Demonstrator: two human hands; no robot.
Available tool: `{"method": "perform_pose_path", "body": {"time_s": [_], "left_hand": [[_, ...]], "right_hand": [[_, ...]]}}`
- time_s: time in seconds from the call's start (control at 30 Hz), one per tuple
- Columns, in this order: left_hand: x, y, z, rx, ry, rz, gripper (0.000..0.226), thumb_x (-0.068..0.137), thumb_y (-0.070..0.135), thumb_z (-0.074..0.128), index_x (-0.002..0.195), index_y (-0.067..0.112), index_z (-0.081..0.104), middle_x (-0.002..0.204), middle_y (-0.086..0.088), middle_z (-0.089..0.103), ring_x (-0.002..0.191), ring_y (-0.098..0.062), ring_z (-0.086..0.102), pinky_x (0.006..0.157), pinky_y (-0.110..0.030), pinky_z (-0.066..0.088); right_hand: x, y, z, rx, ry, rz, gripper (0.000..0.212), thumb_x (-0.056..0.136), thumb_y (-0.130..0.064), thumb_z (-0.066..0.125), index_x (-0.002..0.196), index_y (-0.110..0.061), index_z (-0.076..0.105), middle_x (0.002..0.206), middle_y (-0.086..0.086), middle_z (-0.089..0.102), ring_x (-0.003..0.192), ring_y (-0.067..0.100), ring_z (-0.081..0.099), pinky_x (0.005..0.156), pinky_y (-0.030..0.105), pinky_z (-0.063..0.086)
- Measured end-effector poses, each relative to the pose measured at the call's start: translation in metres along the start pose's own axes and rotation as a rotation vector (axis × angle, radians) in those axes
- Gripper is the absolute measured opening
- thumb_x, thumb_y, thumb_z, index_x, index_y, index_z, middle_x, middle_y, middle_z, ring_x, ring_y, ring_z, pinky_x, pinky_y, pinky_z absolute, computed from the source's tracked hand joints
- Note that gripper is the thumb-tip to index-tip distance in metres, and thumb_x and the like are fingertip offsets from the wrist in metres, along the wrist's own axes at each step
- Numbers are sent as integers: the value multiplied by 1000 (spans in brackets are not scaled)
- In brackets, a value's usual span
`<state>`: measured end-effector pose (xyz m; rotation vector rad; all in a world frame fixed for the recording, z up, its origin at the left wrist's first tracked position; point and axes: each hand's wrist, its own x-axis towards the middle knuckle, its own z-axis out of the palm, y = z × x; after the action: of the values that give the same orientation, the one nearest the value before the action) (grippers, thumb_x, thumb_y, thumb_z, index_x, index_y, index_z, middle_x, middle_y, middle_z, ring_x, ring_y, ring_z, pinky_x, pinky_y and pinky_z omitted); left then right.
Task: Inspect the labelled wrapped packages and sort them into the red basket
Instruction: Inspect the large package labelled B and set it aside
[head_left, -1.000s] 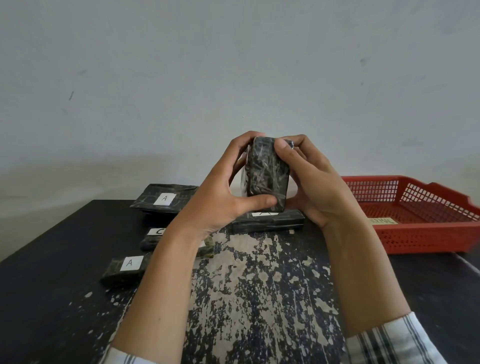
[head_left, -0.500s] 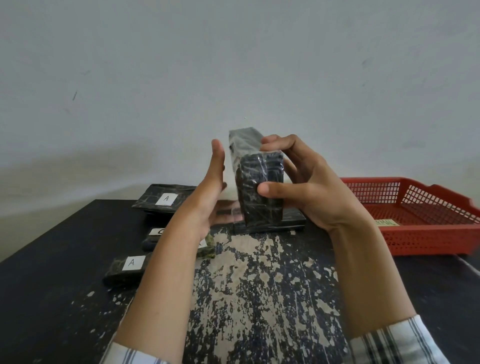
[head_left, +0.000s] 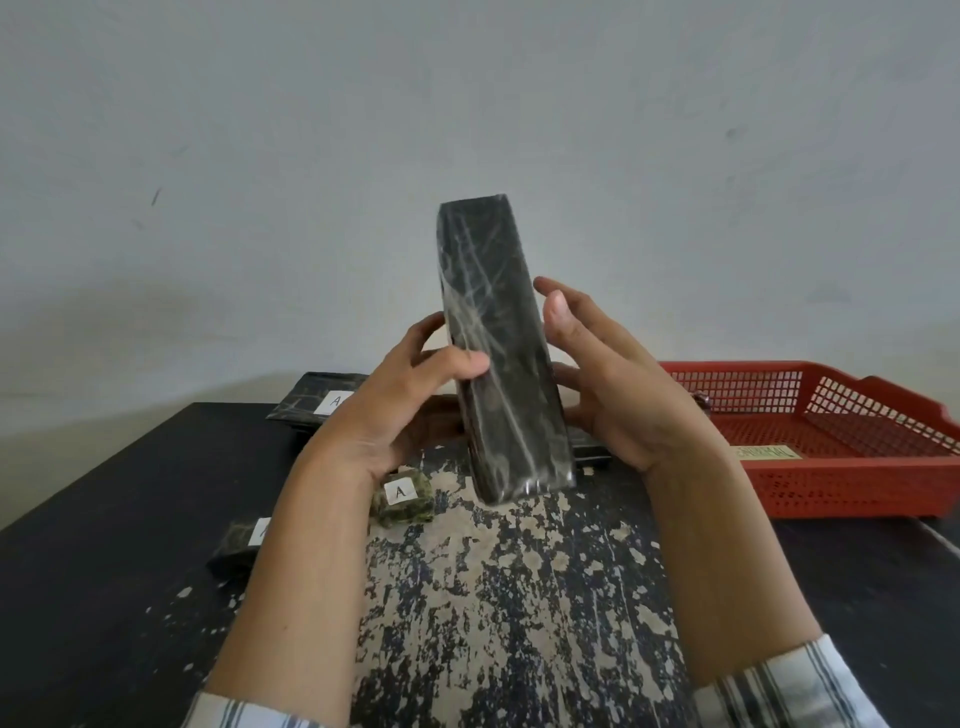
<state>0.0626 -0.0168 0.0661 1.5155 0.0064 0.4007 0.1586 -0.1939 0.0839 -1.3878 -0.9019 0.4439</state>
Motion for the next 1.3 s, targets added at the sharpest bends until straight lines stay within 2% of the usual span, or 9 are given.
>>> {"method": "perform_pose_path", "body": {"time_s": [0.17,0.37,0.53,0.6,0.8,1.0,1.13,1.23,1.3], "left_hand": [[0,-5,-3,137,-109,39,109,53,27,87,152,32,43,141,-6,61,117,-24,71,89,-41,62],[0,-1,1,147,-118,108,102,54,35,95,147,28,52,137,4,67,120,-23,70,98,-48,59],[-2,-1,-6,302,-90,218,111,54,13,95,149,33,42,146,12,55,132,-5,57,108,-32,51],[-3,1,-6,335,-115,252,114,59,-1,92,151,36,36,153,13,46,139,-3,49,114,-39,48],[-8,6,-4,362,-179,313,120,67,-23,82,153,39,27,159,23,35,148,3,34,110,-50,51],[-5,4,0,482,-213,341,121,70,-11,87,157,38,19,151,40,34,145,15,31,117,-36,43],[-6,3,6,480,-268,296,125,67,4,90,156,45,12,134,58,36,132,25,38,100,-7,43],[-7,3,14,358,-231,282,115,60,32,94,150,46,24,132,50,47,126,20,50,96,-10,49],[-4,1,16,345,-137,319,104,64,40,94,148,42,34,146,33,47,134,10,49,111,-21,46]], "right_hand": [[5,7,-1,38,75,33,87,70,-61,78,148,-33,50,127,4,72,118,25,71,89,49,63],[3,9,-15,67,-45,-20,80,79,-33,80,152,-26,46,134,9,71,123,30,69,96,56,59],[-2,3,-12,15,-178,-41,103,66,-78,78,154,-37,45,149,-1,59,140,26,55,96,65,56],[-4,-1,-8,35,-231,-34,112,58,-88,73,155,-44,40,155,-3,53,145,27,49,91,68,57],[-10,-2,-12,73,-319,-35,108,69,-62,88,158,-50,28,165,-1,39,140,38,54,83,65,60],[-8,-1,-14,182,-204,-92,74,80,-4,75,142,-35,49,150,8,54,125,39,66,76,66,61],[0,10,-15,167,-162,-142,77,71,3,82,135,-28,53,150,11,53,132,43,59,84,59,61],[6,16,-16,113,-122,-167,78,61,-8,92,125,-35,58,151,4,52,140,40,49,102,62,53],[6,14,-16,139,-101,-141,74,64,-8,91,125,-35,59,151,2,52,141,38,50,91,57,59]]}}
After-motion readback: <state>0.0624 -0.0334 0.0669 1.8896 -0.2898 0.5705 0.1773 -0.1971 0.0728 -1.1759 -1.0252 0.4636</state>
